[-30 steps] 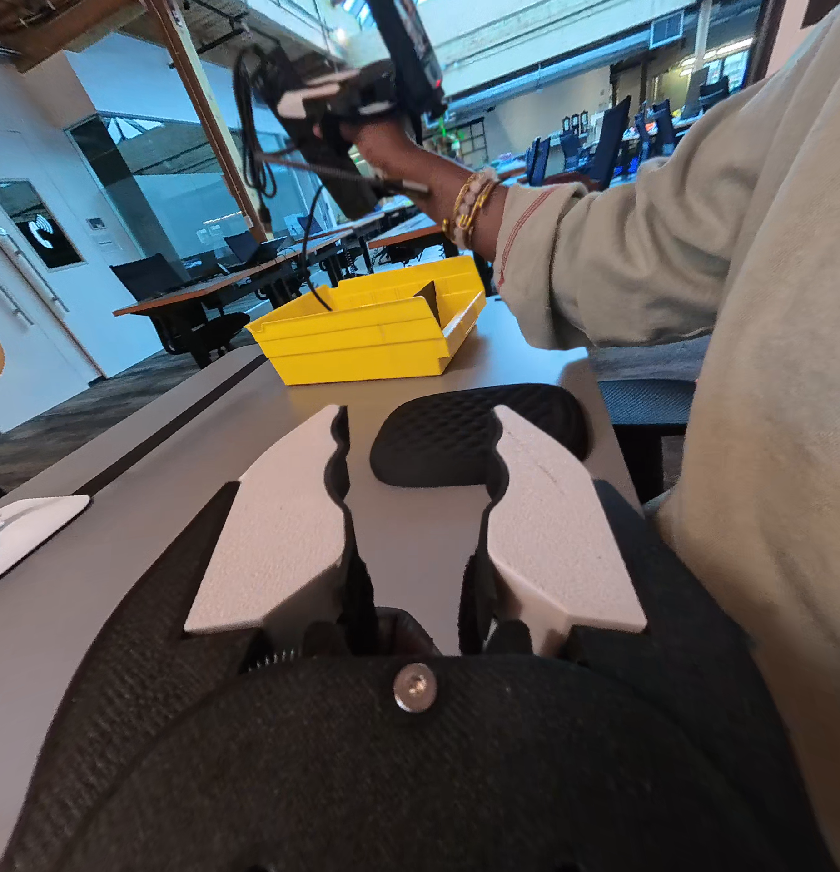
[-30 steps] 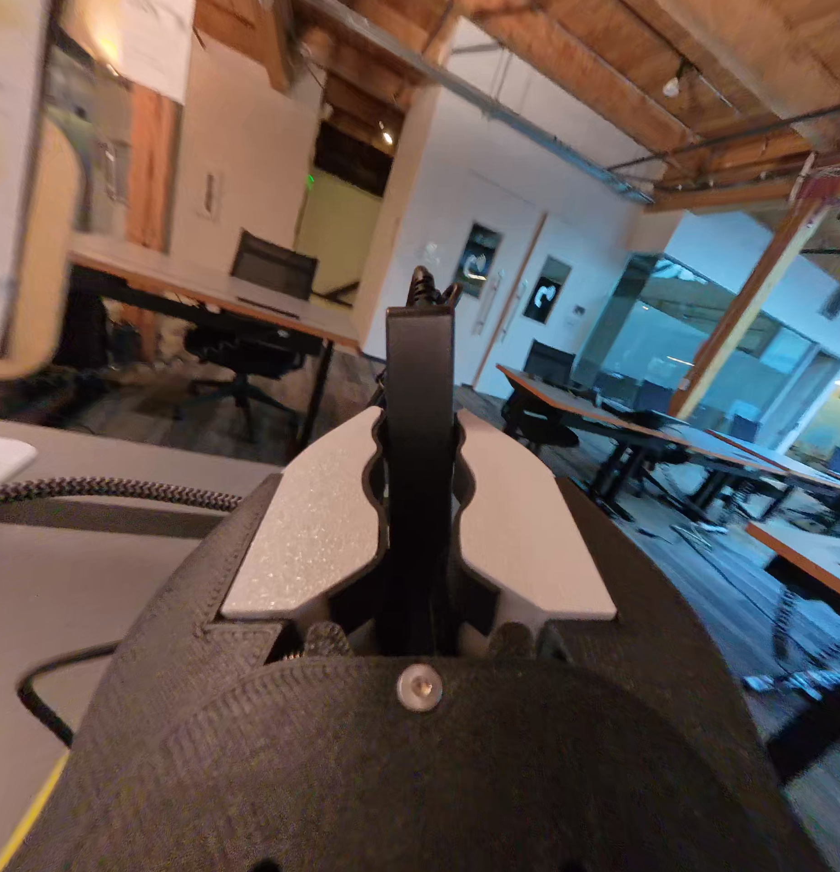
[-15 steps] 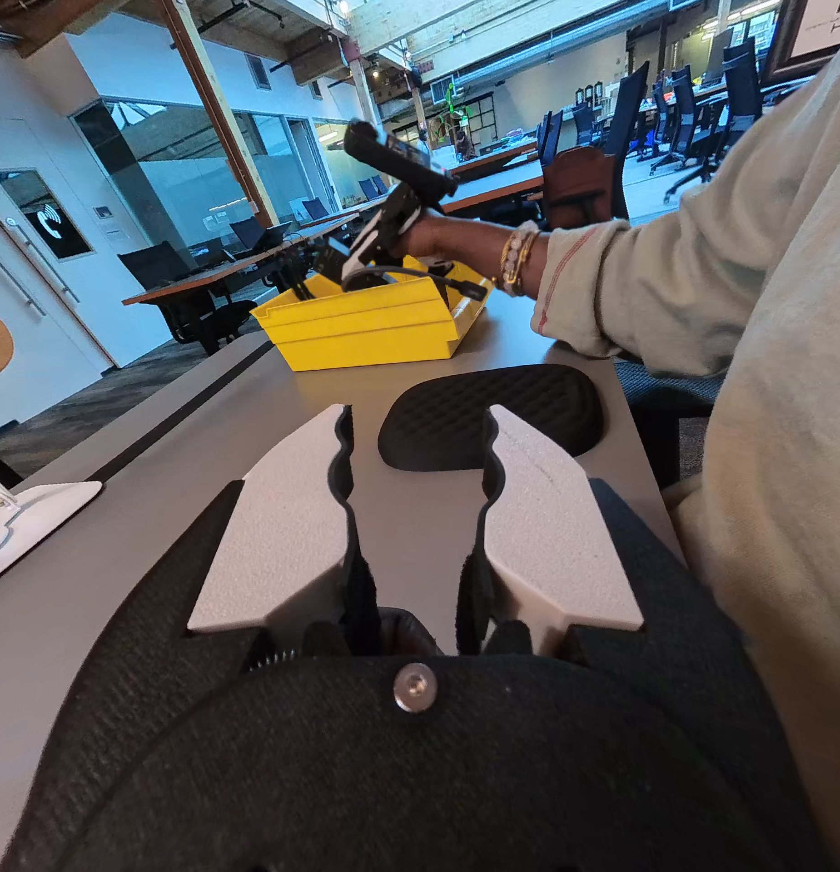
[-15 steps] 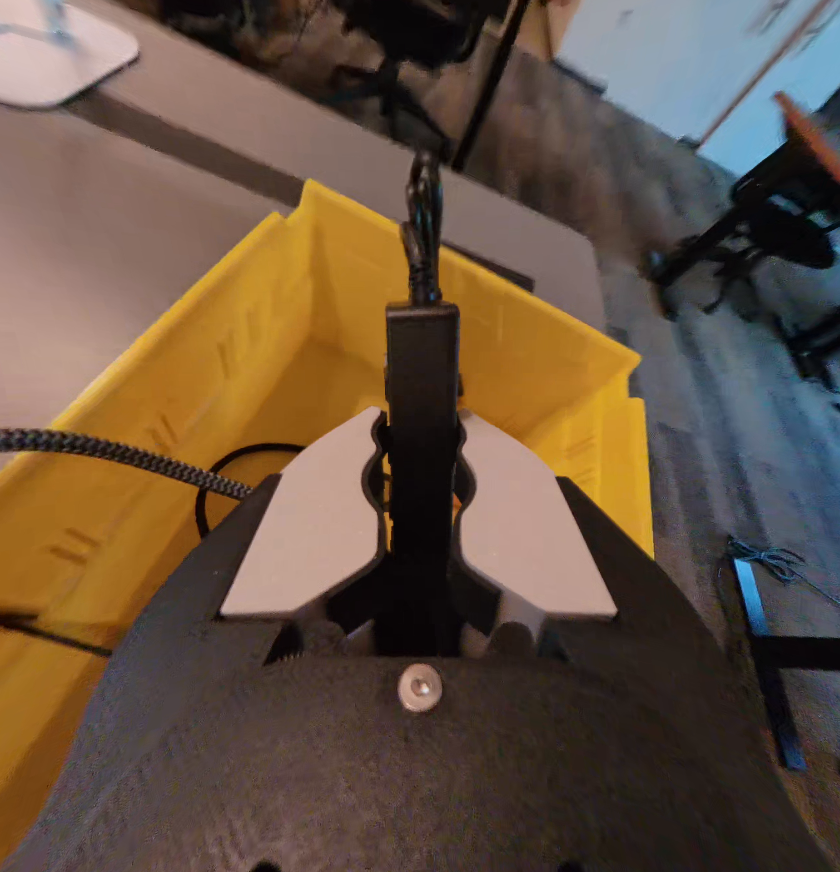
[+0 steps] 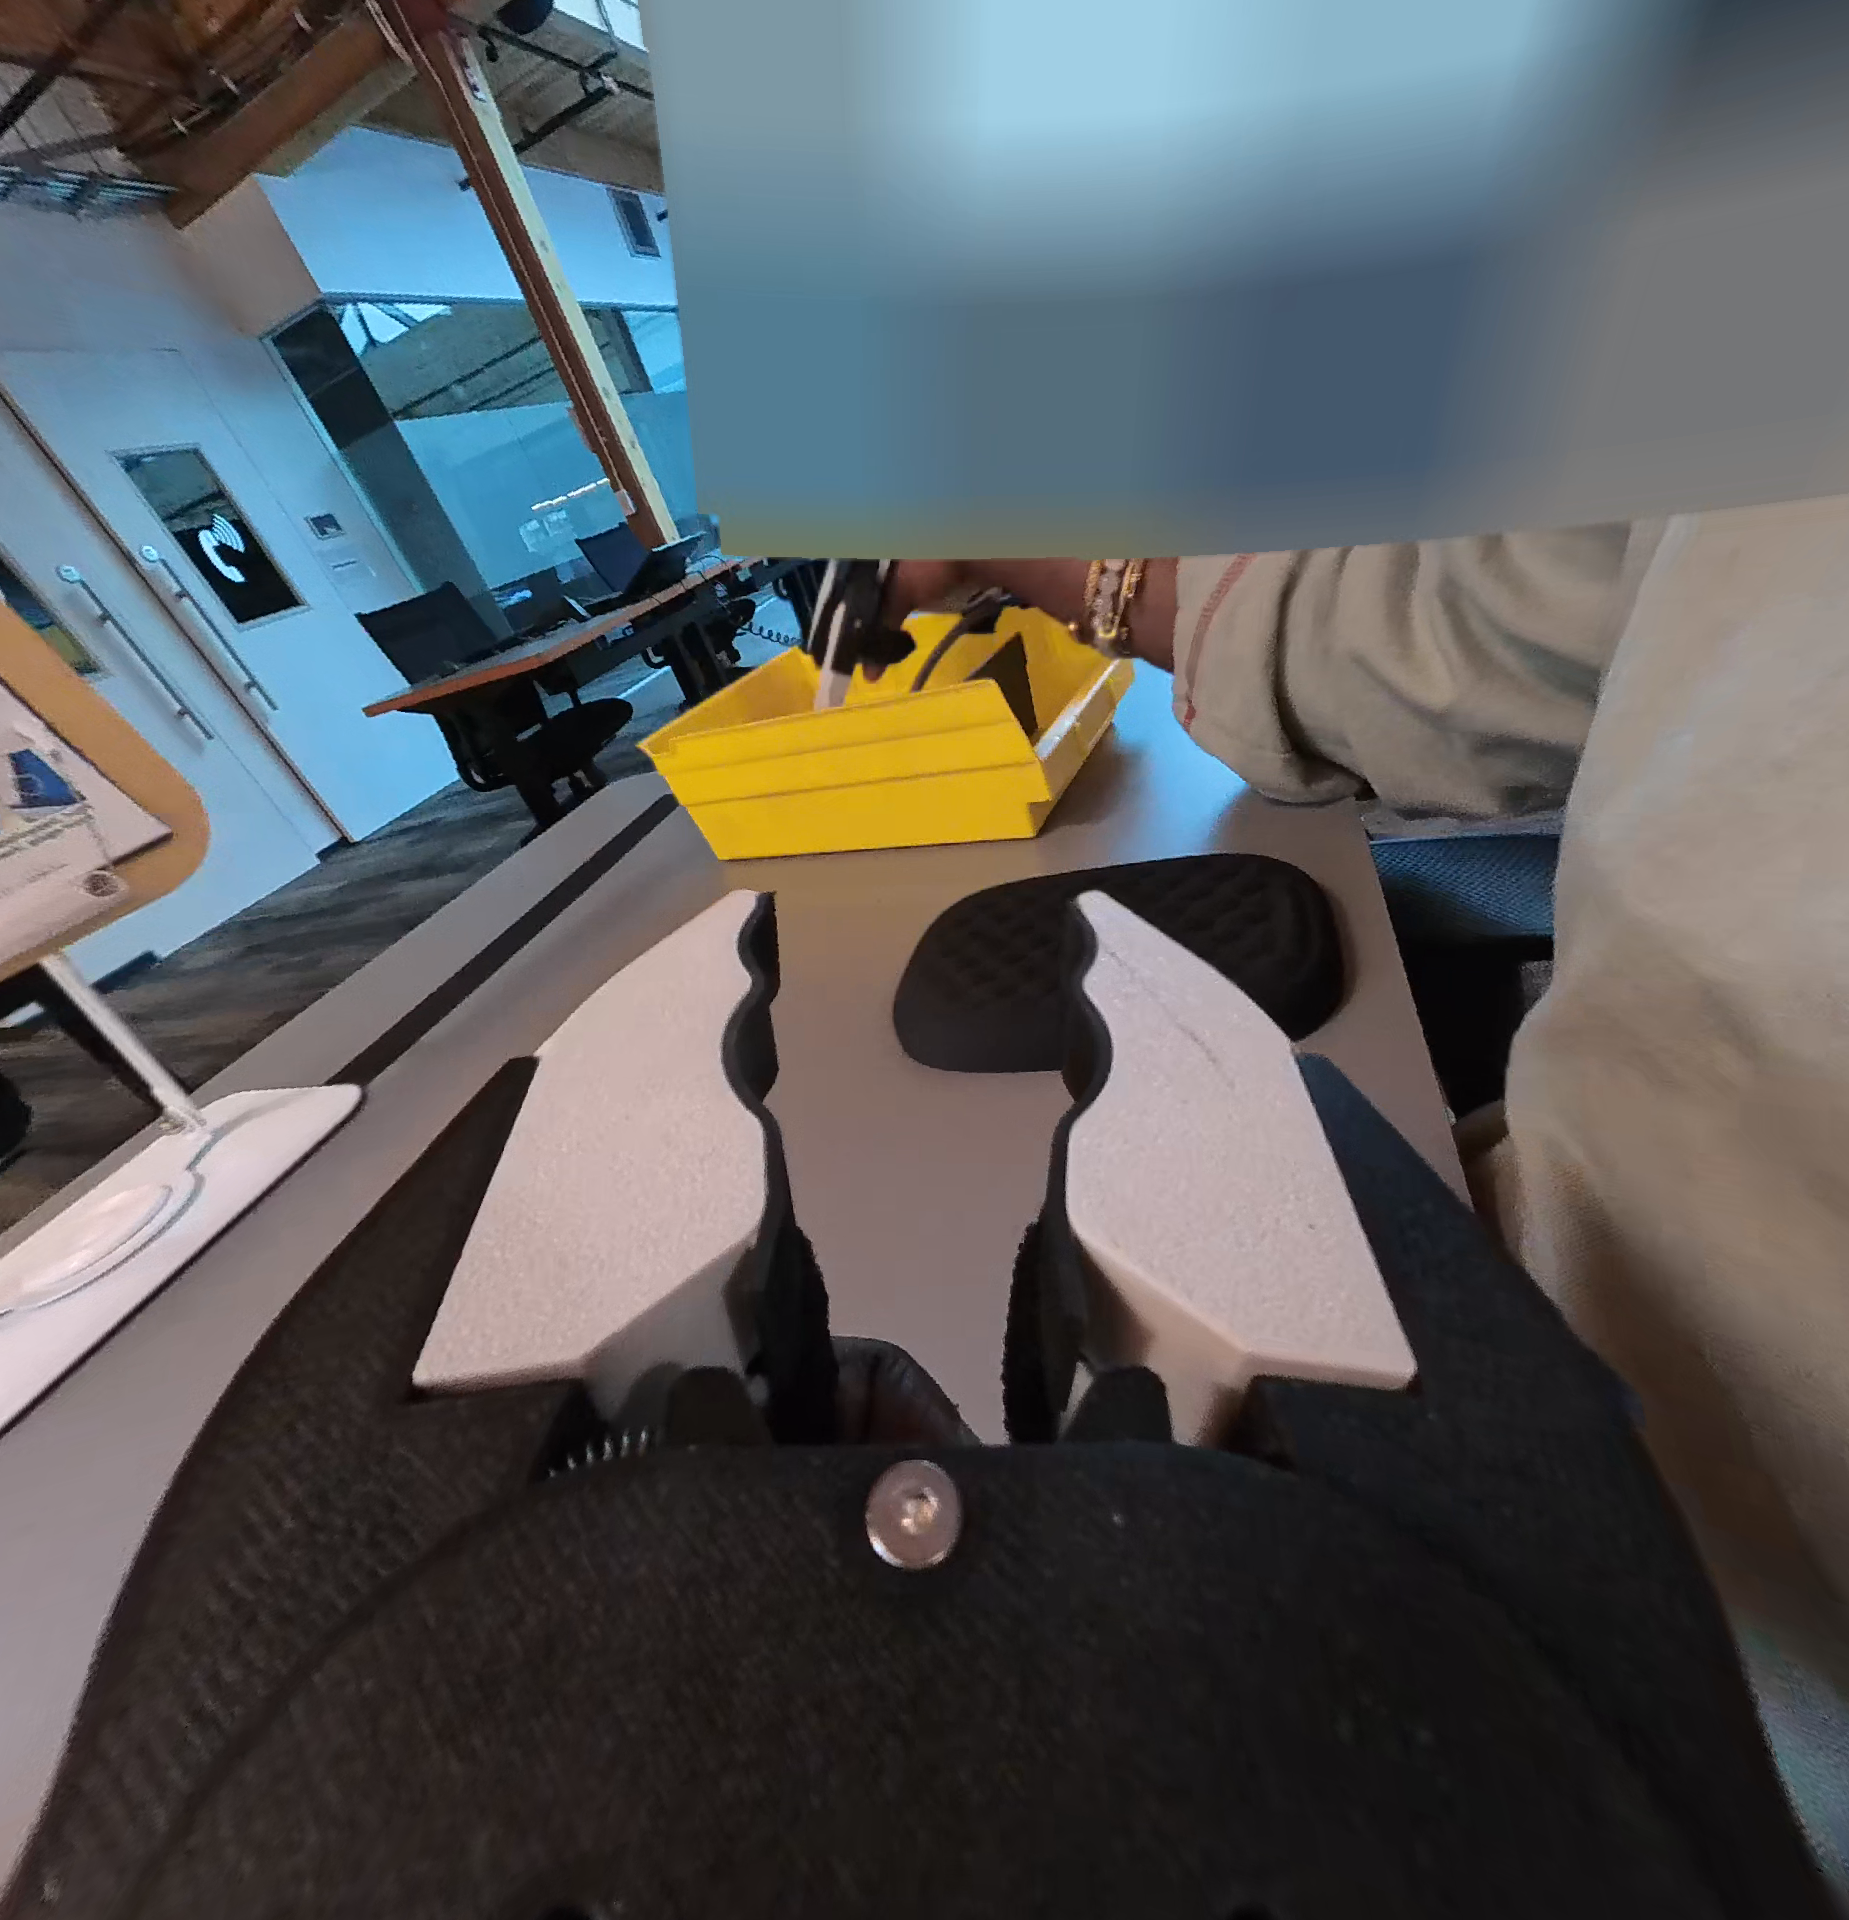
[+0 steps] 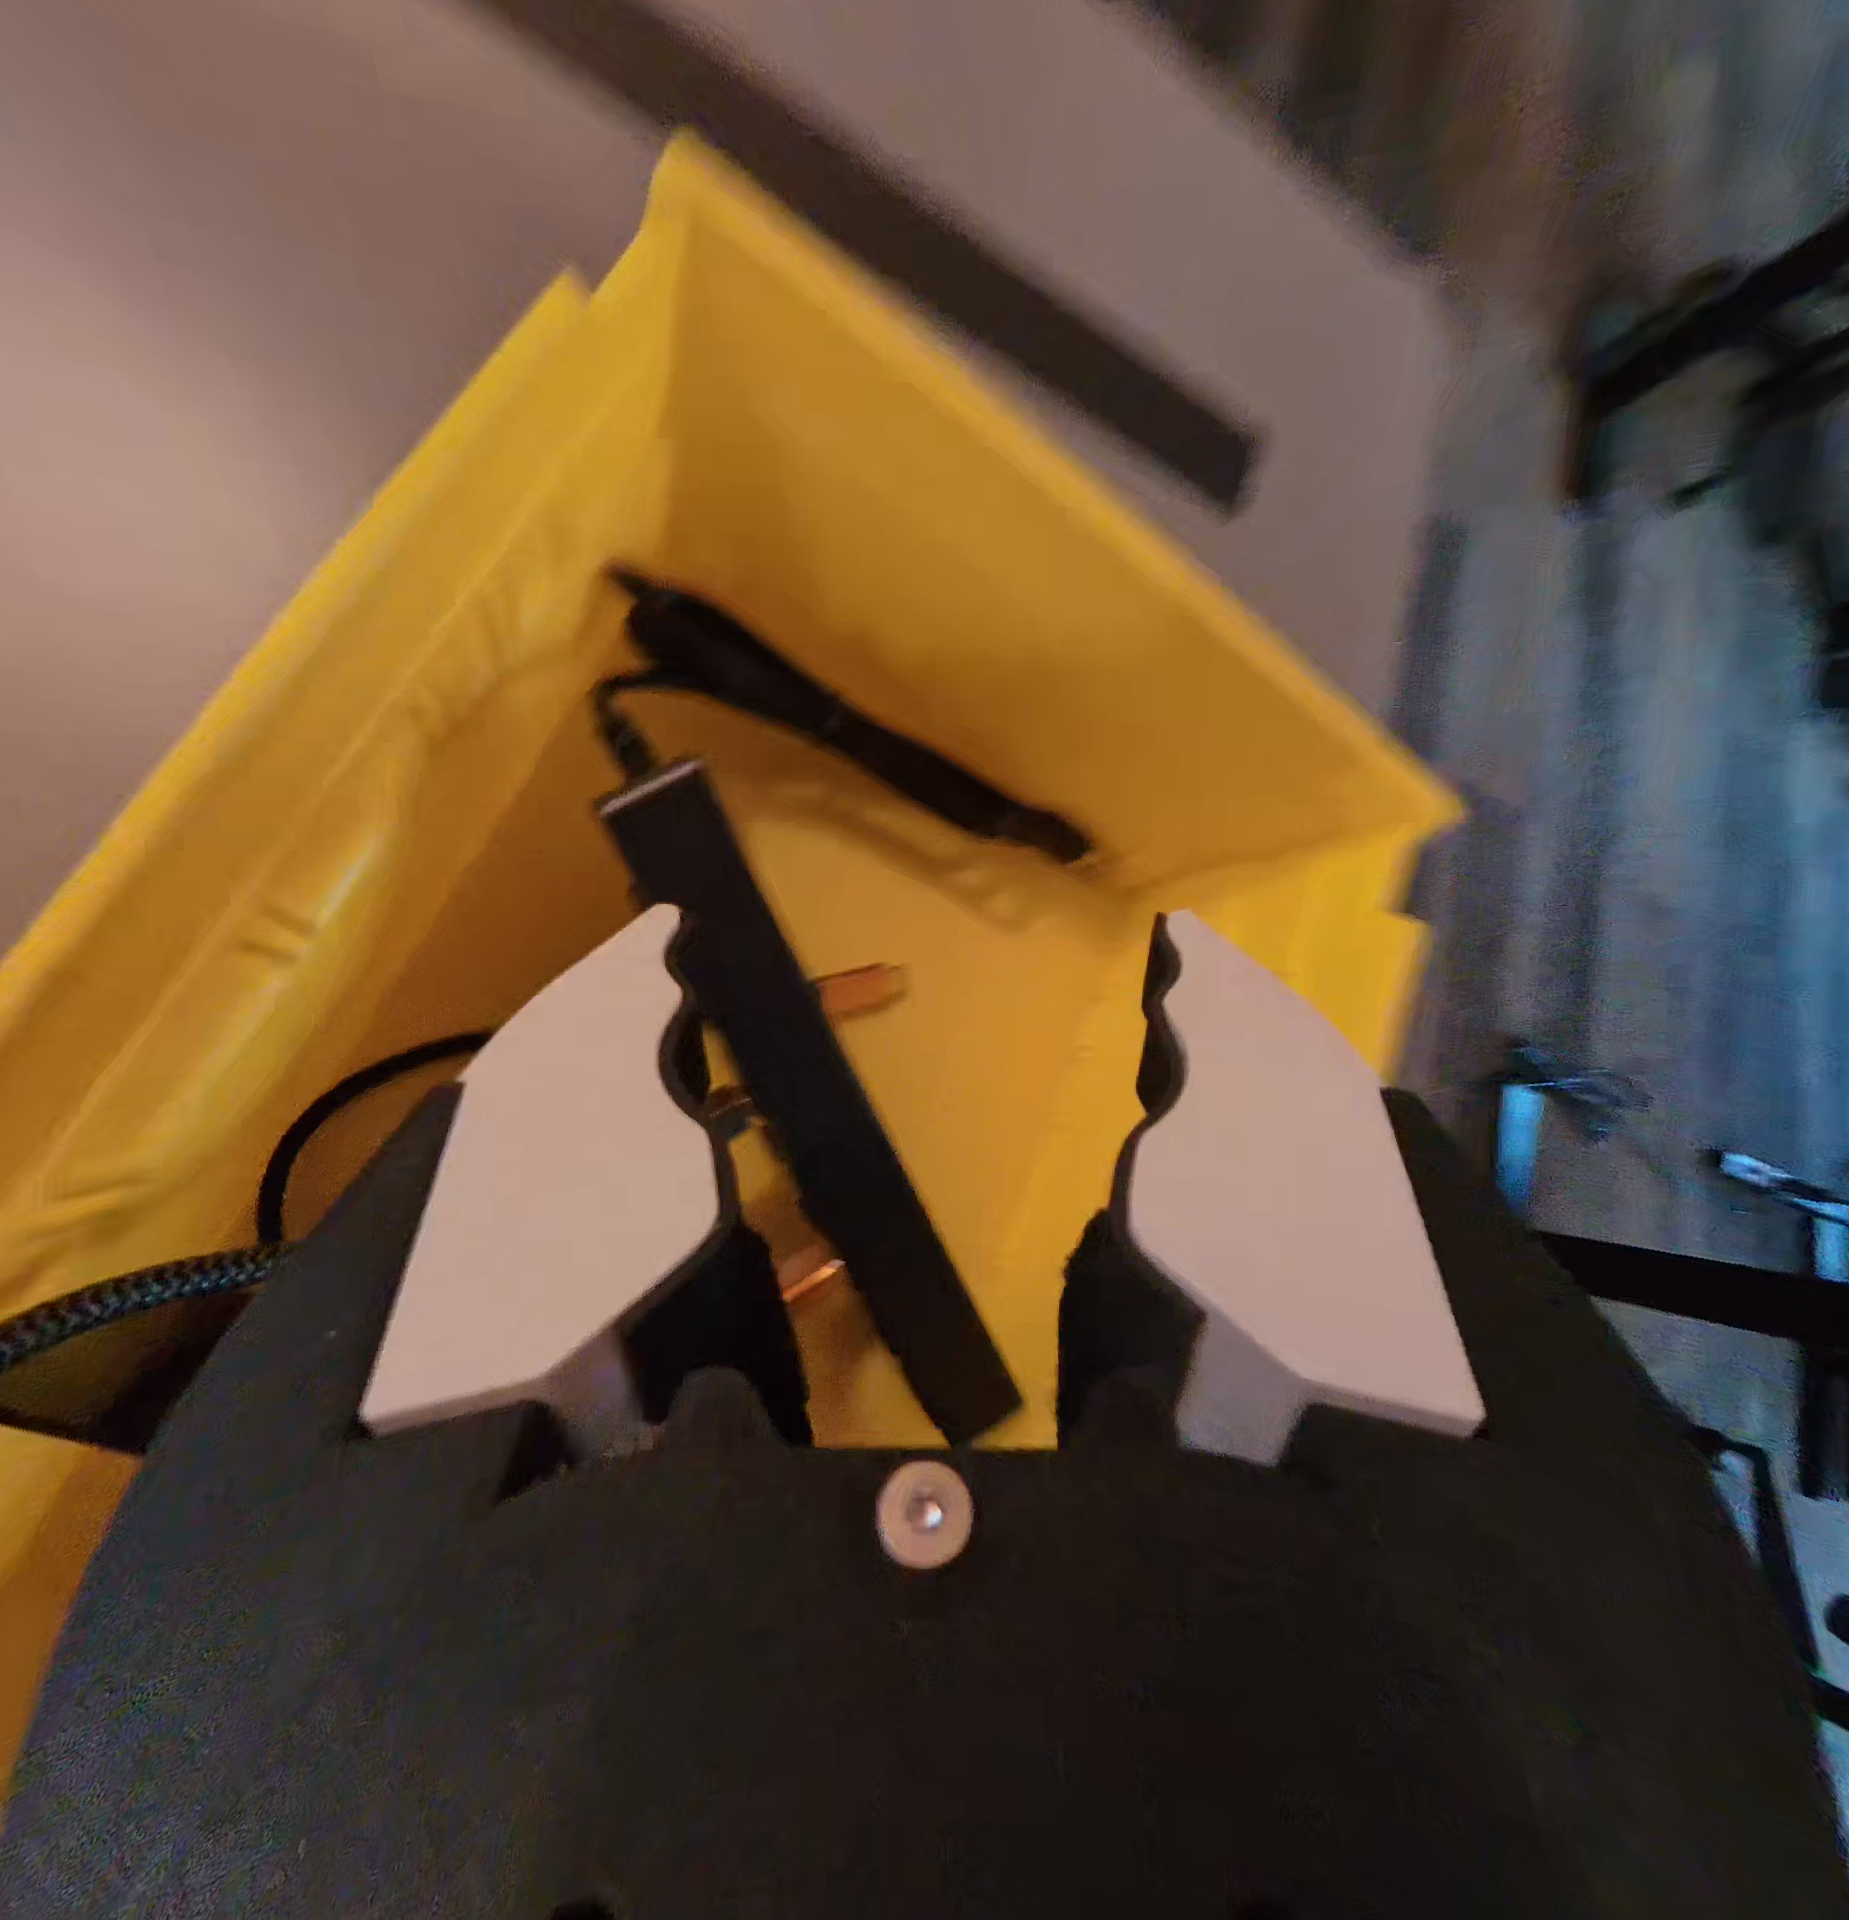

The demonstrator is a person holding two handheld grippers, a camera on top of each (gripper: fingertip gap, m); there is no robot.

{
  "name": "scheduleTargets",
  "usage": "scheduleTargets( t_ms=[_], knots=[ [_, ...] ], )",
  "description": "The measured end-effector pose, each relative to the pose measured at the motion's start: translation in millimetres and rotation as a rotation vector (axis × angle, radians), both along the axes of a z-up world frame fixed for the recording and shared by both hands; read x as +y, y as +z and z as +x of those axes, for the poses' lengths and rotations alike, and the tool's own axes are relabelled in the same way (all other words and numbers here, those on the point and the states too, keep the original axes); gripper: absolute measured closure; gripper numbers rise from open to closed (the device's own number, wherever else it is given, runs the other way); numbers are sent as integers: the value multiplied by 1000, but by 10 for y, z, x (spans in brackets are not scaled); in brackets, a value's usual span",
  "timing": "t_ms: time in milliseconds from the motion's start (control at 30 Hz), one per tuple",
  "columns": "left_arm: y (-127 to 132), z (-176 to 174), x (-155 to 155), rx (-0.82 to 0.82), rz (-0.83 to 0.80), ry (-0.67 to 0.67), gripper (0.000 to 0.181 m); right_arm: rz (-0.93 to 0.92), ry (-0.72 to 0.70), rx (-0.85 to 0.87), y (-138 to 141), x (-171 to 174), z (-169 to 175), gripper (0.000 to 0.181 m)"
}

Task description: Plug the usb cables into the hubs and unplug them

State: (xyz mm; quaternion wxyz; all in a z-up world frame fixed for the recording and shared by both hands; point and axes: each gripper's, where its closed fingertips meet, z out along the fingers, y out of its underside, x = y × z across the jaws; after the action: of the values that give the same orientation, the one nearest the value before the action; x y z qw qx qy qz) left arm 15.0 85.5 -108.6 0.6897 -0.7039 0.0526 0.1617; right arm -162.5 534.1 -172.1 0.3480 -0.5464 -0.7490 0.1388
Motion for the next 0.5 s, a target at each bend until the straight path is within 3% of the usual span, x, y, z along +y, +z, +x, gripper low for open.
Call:
scheduleTargets(
  t_ms=[133, 233, 333, 433, 500],
  knots=[
    [108, -80, -173, 2, 1, 67, 129, 108, -62, 383, 917, -9, 133, 86],
    [180, -173, -418, 14, -38, 155, 129, 187, 18, 609, 1404, -358, 311, 86],
    [293, -374, -906, 13, -82, 327, 129, 197, 193, 743, 1560, -1042, 508, 86],
    [466, -705, -1651, 54, -174, 561, 129, 134, 381, 860, 1565, -1760, 745, 86],
    [534, -979, -2119, -9, -263, 647, 129, 53, 456, 917, 1554, -2107, 895, 88]
  ],
)
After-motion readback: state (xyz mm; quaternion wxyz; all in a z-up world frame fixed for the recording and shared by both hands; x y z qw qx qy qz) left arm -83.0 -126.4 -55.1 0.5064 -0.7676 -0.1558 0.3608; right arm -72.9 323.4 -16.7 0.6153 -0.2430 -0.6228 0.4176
